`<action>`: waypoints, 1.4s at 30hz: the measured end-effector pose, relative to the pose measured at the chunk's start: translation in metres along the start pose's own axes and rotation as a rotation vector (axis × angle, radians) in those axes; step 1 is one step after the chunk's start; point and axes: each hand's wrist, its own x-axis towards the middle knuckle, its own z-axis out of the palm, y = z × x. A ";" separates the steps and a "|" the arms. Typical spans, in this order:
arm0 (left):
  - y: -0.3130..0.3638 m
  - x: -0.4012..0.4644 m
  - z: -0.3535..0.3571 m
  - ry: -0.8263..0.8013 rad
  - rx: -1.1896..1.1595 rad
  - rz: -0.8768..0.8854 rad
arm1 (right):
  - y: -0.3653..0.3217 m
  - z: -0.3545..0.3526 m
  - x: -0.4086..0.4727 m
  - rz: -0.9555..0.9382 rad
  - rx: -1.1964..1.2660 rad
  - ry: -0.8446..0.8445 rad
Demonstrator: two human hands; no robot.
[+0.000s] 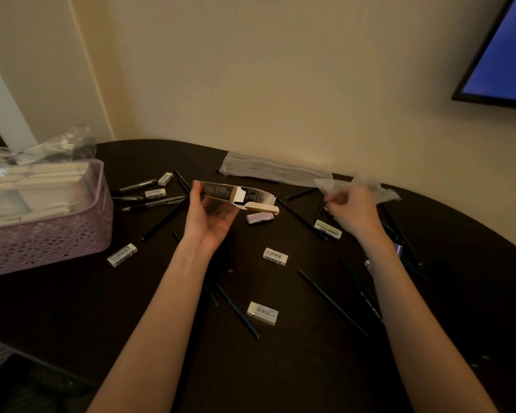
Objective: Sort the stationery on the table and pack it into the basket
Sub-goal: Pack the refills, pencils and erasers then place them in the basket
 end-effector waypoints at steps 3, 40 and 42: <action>-0.003 -0.001 0.002 -0.013 0.032 -0.012 | 0.030 0.011 0.002 0.117 -0.220 -0.067; 0.002 -0.007 0.002 -0.018 -0.009 -0.019 | -0.093 -0.024 -0.056 -0.642 0.965 -0.155; 0.002 -0.007 0.003 -0.011 -0.031 -0.020 | -0.093 -0.020 -0.057 -0.656 0.888 -0.181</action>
